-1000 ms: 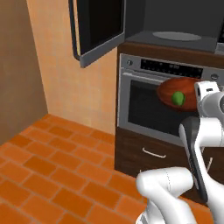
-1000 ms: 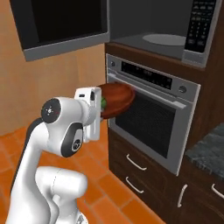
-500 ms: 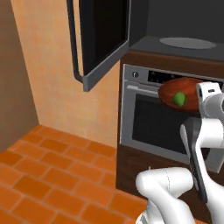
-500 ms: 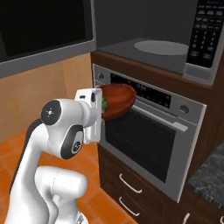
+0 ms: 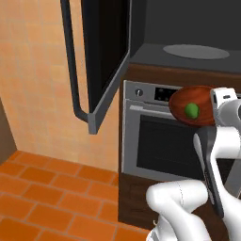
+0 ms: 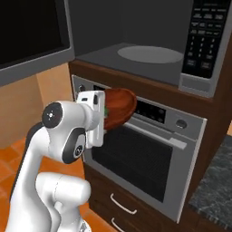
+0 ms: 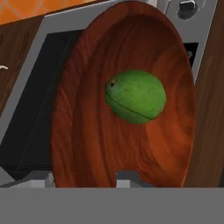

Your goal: Pick the avocado from the sink and place it in the bowl. Then pick the bowl and place it in the microwave. Then close the microwave door and press the start button.

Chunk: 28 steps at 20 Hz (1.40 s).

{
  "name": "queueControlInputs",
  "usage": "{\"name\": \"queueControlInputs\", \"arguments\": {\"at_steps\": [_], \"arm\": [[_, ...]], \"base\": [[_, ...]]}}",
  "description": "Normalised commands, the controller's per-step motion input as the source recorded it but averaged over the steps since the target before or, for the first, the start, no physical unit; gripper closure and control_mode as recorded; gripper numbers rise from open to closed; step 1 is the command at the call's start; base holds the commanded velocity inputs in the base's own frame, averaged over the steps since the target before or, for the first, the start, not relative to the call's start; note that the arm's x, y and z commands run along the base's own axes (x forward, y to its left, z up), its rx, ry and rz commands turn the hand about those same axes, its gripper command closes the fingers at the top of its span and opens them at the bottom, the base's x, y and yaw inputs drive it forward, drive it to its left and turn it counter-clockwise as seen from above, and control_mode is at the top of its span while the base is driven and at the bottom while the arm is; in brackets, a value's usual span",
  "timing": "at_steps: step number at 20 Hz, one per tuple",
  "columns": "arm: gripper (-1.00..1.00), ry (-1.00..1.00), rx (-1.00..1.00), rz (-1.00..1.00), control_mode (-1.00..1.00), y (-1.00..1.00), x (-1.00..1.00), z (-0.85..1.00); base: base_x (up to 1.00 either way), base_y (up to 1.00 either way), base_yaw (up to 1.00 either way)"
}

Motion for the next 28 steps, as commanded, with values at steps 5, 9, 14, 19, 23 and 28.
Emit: {"name": "queueControlInputs", "arguments": {"at_steps": [5,9,14,19,23,28], "arm": [[1.00,0.00,0.00,0.00,1.00,0.00,0.00,0.00],[1.00,0.00,0.00,0.00,1.00,0.00,0.00,0.00],[1.00,0.00,0.00,0.00,1.00,0.00,0.00,0.00],[1.00,-0.23,0.12,-0.18,-1.00,0.02,-0.47,0.31],[1.00,-0.18,0.10,-0.19,-1.00,0.06,-0.29,0.54],[1.00,-0.16,0.00,-0.06,-1.00,0.21,0.06,0.88]], "base": [[0.23,0.13,-0.20],[-0.02,0.00,-0.16],[-0.15,0.00,-0.15],[0.00,0.00,0.00],[0.00,0.00,0.00],[0.00,0.00,0.00]]}}
